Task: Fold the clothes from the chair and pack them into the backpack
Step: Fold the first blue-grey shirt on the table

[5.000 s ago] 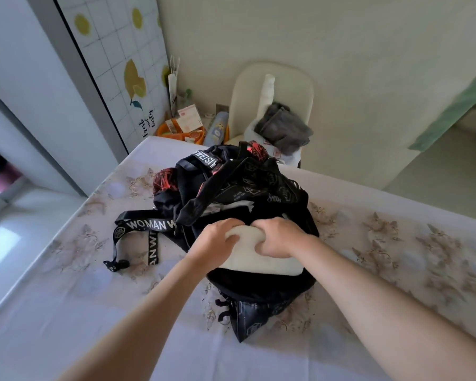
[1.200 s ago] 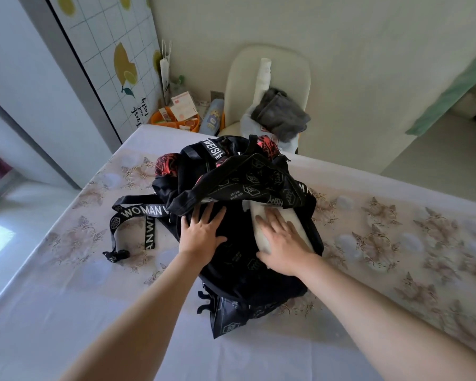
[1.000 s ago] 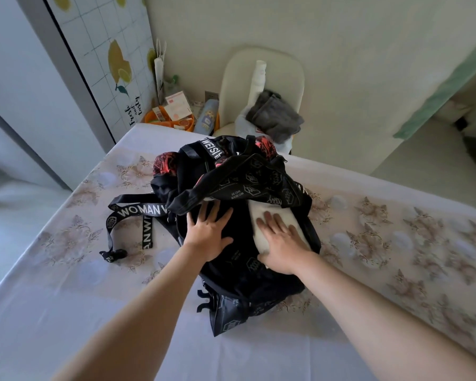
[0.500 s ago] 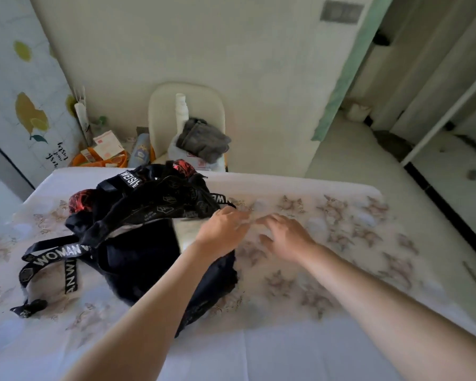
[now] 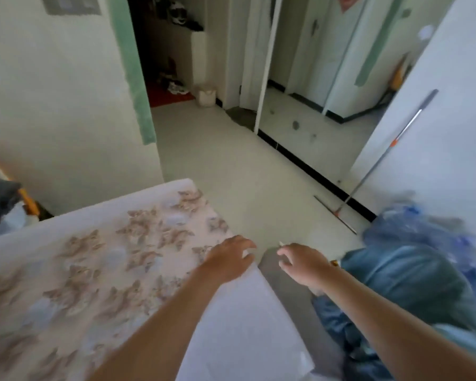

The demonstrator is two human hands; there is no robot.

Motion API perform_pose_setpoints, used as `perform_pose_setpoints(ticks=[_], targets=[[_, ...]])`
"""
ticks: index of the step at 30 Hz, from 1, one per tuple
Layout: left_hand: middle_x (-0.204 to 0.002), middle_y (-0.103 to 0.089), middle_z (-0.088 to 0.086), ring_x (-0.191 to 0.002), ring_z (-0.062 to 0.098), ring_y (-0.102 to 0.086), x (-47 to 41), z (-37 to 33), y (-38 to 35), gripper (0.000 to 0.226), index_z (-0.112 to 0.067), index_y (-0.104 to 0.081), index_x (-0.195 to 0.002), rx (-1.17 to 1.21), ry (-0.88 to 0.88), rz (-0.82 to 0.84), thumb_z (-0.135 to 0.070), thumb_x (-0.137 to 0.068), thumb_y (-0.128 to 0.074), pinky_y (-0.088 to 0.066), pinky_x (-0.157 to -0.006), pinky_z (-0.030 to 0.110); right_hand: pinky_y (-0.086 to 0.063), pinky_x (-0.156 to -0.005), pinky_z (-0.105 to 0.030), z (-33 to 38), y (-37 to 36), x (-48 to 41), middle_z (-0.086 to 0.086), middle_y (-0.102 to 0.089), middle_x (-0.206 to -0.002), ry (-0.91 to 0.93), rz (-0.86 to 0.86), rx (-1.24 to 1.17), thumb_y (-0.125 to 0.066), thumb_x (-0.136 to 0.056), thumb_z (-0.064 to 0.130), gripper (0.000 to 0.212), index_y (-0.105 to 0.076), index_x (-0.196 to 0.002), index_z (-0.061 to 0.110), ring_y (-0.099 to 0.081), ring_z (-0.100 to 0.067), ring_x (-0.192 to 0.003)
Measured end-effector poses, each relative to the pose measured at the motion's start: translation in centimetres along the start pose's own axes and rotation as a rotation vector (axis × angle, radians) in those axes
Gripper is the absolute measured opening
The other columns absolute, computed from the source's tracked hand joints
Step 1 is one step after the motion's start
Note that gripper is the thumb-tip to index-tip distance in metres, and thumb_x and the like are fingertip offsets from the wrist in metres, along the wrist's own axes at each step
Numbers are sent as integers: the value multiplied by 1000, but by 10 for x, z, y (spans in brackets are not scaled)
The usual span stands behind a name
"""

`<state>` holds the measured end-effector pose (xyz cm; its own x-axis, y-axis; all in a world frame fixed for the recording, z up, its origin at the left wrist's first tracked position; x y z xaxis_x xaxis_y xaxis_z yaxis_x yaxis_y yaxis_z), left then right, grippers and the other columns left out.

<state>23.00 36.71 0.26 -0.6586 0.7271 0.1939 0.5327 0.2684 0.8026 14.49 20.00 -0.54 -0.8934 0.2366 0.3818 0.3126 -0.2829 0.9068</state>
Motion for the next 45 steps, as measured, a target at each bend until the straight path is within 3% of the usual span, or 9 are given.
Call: perform_pose_setpoints(ticks=[6, 15, 18, 22, 29, 35, 37, 42, 45], targets=[[-135, -52, -6, -119, 20, -54, -95, -158, -98, 35, -31, -55, -133, -27, -201, 217, -35, -98, -48, -43, -98, 32, -45, -100, -37, -187, 18, 67, 0, -59, -133, -232, -134, -78, -48, -100, 37, 36, -58, -132, 25, -56, -20, -119], [-150, -43, -1, -135, 21, -43, -93, -329, -264, 49, -24, -45, -145, -11, -447, 584, -37, -98, -52, -35, -108, 35, -30, -118, -42, -350, -59, 220, -6, -3, -166, -571, -105, -37, -61, -90, 42, 61, -42, -147, 35, -8, -27, -152], [-149, -44, 2, -137, 22, -42, -72, -352, -309, 58, -19, -43, -147, -12, -498, 658, -30, -92, -61, -35, -111, 34, -51, -101, -46, -359, -71, 236, -17, -37, -156, -491, -260, -42, -83, -76, 23, 35, -74, -110, 29, -39, -39, -140], [-146, -46, 4, -134, 23, -44, -54, -352, -347, 61, -19, -41, -145, 17, -464, 666, -30, -89, -65, -37, -109, 35, -59, -73, -47, -363, -67, 240, -8, -66, -127, -481, -457, -61, -89, -67, 17, 21, -74, -69, 31, -63, -38, -110], [-116, -58, 5, -107, 24, -56, -69, -366, -311, 41, -17, -53, -123, 112, -559, 270, -35, -89, -67, -46, -91, 35, -43, -78, -34, -351, -23, 249, 1, -66, -87, -457, -725, -356, -57, -95, 16, 8, -64, -91, 16, -60, -25, -82], [-114, -66, 2, -103, 21, -59, -96, -380, -228, 27, -16, -61, -120, 169, -531, 71, -11, -101, -43, -37, -77, 24, -39, -103, -34, -334, -5, 236, 2, -56, -119, -476, -648, -356, -69, -85, 31, 43, -59, -125, 20, -47, -17, -111], [-110, -68, 0, -100, 19, -61, -102, -380, -203, 29, -18, -65, -114, 193, -566, 76, -8, -99, -42, -43, -80, 26, -36, -109, -40, -344, -11, 230, -3, -53, -132, -609, -542, -338, -72, -82, 43, 53, -59, -130, 25, -45, -26, -125], [-115, -61, -8, -99, 14, -59, -108, -352, -164, 28, -32, -56, -120, 177, -532, 112, -17, -97, -50, -44, -77, 26, -42, -73, -34, -329, 39, 203, 0, -65, -94, -596, -723, -519, -54, -94, 17, 11, -61, -102, 22, -61, -27, -89], [-135, -40, -22, -114, -3, -51, -107, -339, -149, 78, -53, -28, -144, 380, -499, 322, -23, -87, -71, -46, -86, 20, -46, -75, -34, -296, 83, 178, 2, -66, -93, -427, -817, -509, -51, -91, 11, 18, -62, -101, 21, -60, -22, -84]])
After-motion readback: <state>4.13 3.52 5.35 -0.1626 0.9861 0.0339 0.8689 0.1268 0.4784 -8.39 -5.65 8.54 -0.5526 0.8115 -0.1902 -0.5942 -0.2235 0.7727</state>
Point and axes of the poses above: each hand's wrist, its own x-axis away from the middle knuckle, its own y-axis out of the back of the hand, z = x × y, the point moved 7 cm from there along -x, towards the middle knuckle
